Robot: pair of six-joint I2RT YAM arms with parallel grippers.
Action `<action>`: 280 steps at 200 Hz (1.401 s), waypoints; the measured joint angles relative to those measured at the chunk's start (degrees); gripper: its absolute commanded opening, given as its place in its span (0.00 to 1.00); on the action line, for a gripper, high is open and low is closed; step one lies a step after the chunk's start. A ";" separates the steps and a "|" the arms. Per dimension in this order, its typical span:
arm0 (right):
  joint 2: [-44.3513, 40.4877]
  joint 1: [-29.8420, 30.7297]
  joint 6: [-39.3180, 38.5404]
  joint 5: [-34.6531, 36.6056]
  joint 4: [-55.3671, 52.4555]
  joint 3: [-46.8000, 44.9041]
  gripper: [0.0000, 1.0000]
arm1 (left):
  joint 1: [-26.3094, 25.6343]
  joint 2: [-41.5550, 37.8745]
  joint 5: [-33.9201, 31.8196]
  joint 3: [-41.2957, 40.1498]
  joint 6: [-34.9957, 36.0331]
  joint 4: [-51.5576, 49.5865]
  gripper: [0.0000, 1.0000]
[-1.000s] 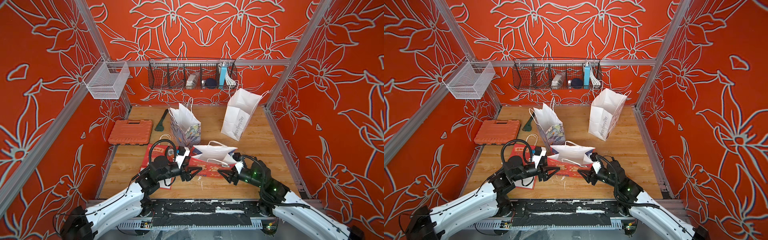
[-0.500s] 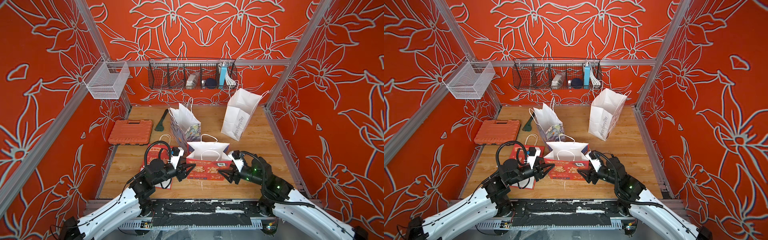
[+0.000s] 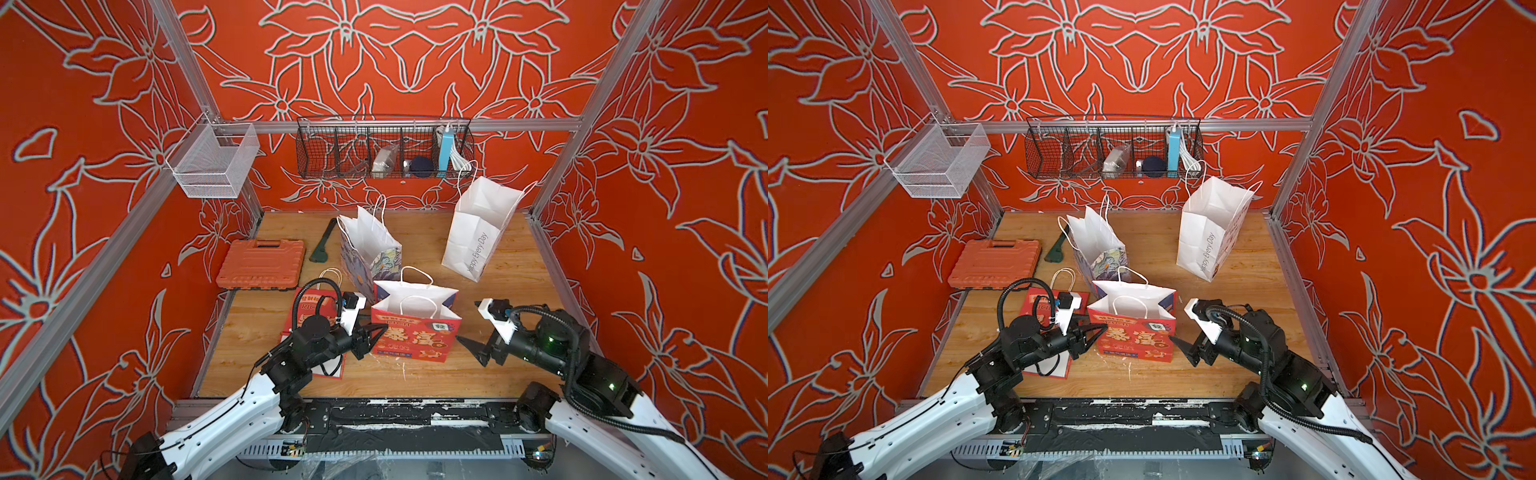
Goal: Put away the paper bag
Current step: Pick up the paper bag from the center of the board.
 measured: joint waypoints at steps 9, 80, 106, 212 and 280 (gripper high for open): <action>1.64 0.00 -2.34 -0.11 -1.01 1.09 0.98 | 0.02 0.04 0.00 0.00 -0.13 0.02 0.40; 11.45 -4.48 -9.77 -1.53 -3.48 5.55 0.98 | 0.44 0.00 0.20 -0.02 -0.72 0.15 0.39; 13.79 -9.79 -9.77 -7.39 -2.29 6.08 0.98 | 0.72 0.00 0.44 -0.02 -0.72 0.15 0.39; 22.03 -12.04 -12.50 -27.50 5.03 6.34 0.86 | 1.14 0.24 1.64 -0.04 -0.81 0.15 0.39; 18.45 -12.02 -11.61 -29.57 9.97 -0.26 0.47 | 1.44 0.46 0.28 -0.79 -4.11 2.29 0.38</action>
